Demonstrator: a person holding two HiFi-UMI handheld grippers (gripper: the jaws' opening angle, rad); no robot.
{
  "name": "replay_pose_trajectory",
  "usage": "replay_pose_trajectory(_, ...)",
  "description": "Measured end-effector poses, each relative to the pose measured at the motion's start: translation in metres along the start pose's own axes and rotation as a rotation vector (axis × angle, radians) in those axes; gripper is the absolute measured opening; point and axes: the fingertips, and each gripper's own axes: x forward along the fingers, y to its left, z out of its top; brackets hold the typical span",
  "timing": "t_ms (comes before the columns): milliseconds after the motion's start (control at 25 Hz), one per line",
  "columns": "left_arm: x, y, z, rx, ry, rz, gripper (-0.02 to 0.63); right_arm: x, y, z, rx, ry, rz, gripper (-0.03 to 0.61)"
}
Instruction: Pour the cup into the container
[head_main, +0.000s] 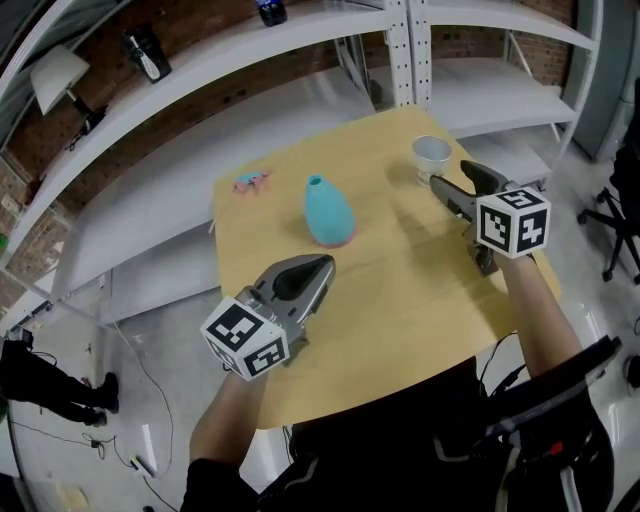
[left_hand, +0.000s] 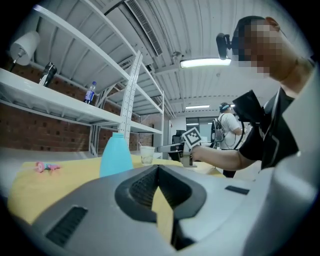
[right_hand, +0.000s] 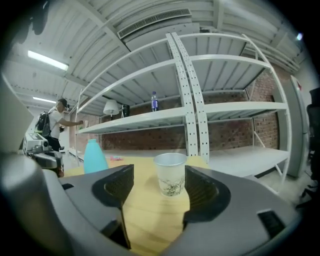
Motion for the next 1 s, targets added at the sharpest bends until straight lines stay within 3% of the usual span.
replay_pose_trajectory(320,-0.004,0.0,-0.008,0.014,0.001,-0.051,-0.006,0.034,-0.014,-0.014,-0.059,0.096,0.016,0.344)
replay_pose_trajectory(600,-0.003,0.003,-0.015,0.017,0.026,-0.076,-0.006,0.06,-0.021,-0.022,-0.025,0.124,0.03,0.35)
replay_pose_trajectory(1000,-0.004,0.014,-0.015,0.014,0.031,-0.045,-0.008,0.074,-0.024,-0.022,0.001,0.146,0.028,0.348)
